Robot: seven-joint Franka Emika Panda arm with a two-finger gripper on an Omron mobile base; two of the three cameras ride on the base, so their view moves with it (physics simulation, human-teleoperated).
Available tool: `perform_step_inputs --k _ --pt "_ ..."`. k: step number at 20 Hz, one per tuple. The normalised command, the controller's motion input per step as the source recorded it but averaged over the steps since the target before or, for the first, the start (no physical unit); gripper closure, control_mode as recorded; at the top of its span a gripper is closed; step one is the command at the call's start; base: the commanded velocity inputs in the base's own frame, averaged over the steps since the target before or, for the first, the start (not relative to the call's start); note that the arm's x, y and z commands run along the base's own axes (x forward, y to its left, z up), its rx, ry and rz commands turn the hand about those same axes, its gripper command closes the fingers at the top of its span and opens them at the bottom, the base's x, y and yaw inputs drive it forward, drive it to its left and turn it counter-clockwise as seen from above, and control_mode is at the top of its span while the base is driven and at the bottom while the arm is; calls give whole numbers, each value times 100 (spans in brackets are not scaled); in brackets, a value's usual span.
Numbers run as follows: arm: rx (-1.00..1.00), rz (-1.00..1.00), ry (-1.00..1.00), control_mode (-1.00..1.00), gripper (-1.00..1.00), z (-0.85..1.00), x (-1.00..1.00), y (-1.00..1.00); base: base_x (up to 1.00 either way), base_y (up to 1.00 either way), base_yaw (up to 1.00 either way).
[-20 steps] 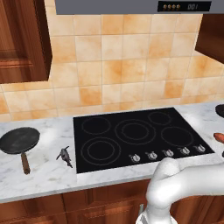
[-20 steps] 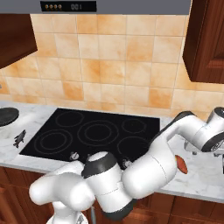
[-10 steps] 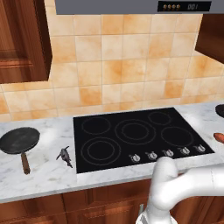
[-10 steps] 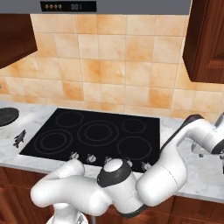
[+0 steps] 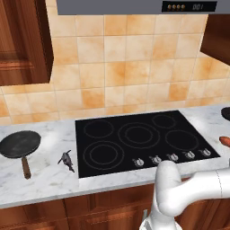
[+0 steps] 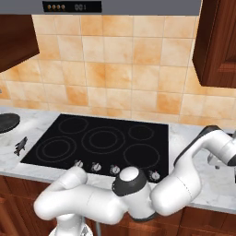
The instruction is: Place both pans onto different burners. Then place the sweet potato and the fish on different pans.
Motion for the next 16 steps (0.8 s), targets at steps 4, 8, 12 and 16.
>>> perform_step_inputs --k 4,8,12,16 --pt "0 0 0 -100 -100 -21 12 -23 0 0 0" --pt "0 0 0 -100 -100 -14 11 -23 0 0 0" --pt "0 0 0 -100 -100 -13 9 -23 0 0 0" --pt "0 0 0 -100 -100 -12 7 -20 0 0 0"
